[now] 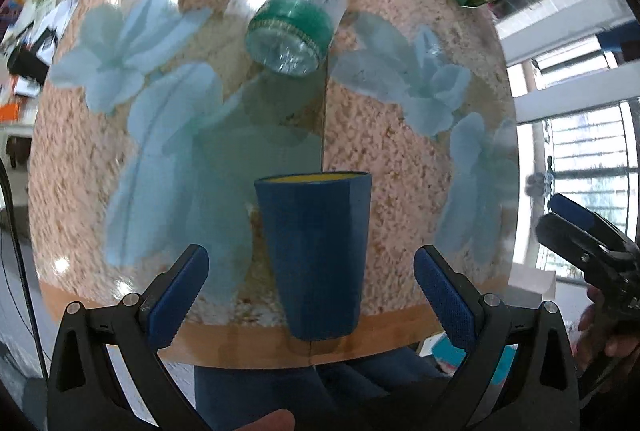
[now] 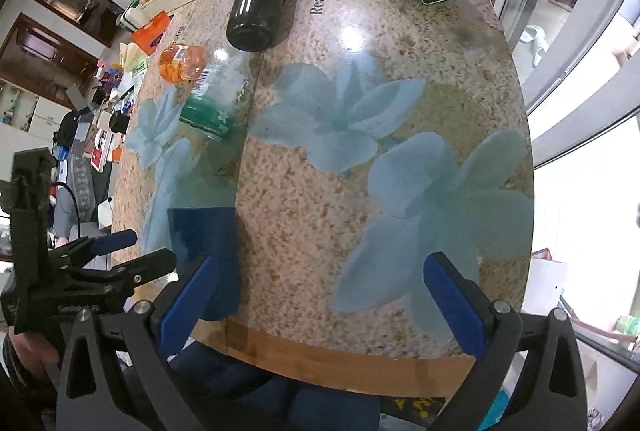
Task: Flip cup upright
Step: 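Grasp the blue cup with the left gripper while the right gripper releases it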
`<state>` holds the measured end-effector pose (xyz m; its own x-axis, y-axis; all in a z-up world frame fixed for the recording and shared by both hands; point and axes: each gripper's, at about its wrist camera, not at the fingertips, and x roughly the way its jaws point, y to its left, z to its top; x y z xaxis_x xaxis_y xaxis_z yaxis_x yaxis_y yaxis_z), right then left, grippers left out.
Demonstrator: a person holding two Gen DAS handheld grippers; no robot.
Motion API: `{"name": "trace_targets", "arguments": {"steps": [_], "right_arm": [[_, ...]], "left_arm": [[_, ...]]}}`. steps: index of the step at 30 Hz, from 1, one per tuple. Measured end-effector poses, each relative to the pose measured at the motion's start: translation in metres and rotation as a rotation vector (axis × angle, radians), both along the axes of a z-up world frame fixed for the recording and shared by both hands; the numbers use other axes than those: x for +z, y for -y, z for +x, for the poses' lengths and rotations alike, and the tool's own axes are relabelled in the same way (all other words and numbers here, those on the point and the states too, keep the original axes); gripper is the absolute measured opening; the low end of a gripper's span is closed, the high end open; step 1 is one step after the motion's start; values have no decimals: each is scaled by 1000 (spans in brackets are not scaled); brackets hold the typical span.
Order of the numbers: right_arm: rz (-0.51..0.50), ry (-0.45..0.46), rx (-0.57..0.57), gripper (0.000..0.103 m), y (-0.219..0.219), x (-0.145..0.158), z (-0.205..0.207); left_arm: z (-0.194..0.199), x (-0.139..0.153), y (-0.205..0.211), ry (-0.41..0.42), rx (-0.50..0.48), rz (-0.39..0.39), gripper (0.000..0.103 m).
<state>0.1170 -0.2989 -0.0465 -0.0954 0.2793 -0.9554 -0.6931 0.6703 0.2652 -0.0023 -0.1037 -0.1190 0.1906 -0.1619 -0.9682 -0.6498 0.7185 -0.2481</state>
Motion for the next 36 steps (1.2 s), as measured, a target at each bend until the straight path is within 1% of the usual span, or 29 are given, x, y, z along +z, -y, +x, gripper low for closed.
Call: {"name": "trace_targets", "arguments": {"steps": [8,13,18,19,20,21,22,23,30,33,36], "right_arm": [[-13,-33,25,103,10,-15,14],[-36,-49,44,103,14,-24,17],[-51,-50,62,103,16,-26,20],[-52,-48,64,103,16,-26,20],[-52,-47,63,103,17,-27,21],[-54,-47,61,103,18,-28,22],[-56,-48,57,103,19,-29,23],[-57,-50,51,103,21,-31,24],[-45,-53,27,103,25,-30,25],[-35,-46,21,103,25,-28,25],[-24,-42,16,103,26,-25,25]], "left_arm": [[8,-35,-1,-74,53,9,103],[16,-57,3,-88,60,-10,103],[20,-68,3,-81,82,-19,103],[19,-68,2,-79,88,-18,97],[18,-70,1,-81,96,-16,87],[17,-72,0,-78,107,-27,84],[15,-74,-1,-71,114,-43,75],[14,-75,-2,-67,118,-57,75],[13,-74,-1,-56,100,-39,74],[10,-65,3,-33,91,-25,74],[11,-47,5,2,79,-2,74]]}}
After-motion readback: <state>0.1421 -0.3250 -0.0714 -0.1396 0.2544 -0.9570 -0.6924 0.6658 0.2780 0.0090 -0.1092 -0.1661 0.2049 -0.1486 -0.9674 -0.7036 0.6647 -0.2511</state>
